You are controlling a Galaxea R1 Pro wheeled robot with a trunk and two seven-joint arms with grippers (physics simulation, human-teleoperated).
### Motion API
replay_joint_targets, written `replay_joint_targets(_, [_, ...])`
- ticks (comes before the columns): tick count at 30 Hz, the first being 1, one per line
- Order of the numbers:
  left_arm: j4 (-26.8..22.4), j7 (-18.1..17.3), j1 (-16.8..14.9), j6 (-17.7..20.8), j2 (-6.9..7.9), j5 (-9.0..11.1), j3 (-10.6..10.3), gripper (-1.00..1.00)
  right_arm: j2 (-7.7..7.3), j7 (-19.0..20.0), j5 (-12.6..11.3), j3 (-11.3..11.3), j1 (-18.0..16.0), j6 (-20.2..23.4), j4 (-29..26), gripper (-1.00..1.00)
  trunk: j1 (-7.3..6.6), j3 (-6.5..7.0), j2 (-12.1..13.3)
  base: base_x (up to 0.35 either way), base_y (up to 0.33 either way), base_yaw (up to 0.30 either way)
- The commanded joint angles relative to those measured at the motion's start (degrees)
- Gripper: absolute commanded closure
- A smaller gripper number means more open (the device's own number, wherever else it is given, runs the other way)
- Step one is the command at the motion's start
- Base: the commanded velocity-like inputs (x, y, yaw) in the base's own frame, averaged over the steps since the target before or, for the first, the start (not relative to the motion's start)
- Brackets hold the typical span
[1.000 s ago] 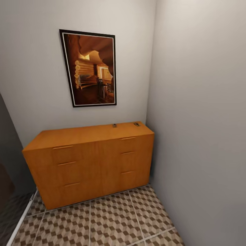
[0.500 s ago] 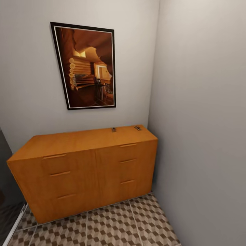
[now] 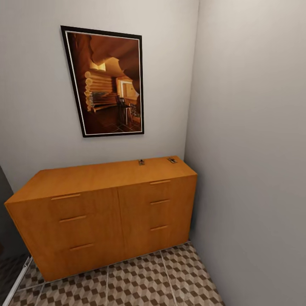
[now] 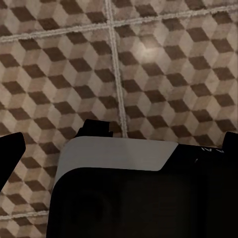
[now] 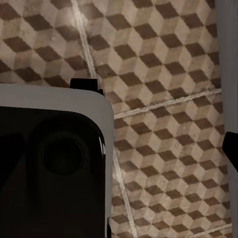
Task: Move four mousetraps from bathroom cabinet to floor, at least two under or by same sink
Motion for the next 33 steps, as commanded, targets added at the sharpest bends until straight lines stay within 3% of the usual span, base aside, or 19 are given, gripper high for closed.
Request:
replay_joint_targets(1, [0.0,0.2,0.0,-0.2,-0.03,0.5,-0.5,-1.0,-0.01,-0.2,0.6,-0.3,-0.1,-0.3,0.2,-1.0,0.0,-0.06,0.0,0.001,0.0,0.0])
replay_joint_targets(24, [0.0,0.3,0.0,-0.4,-0.13,0.5,-0.5,-1.0,-0.34,-0.1,0.7,-0.2,-0.1,-0.3,0.2,-1.0,0.0,-0.06,0.0,0.0,0.0,0.0])
replay_joint_targets(33, [-0.7,0.9,-0.1,0.1,-0.14,-0.3,-0.9,-1.0,-0.51,-0.6,0.7,-0.1,-0.1,0.0,-0.1,-1.0,0.0,-0.06,0.0,0.0,0.0,0.0])
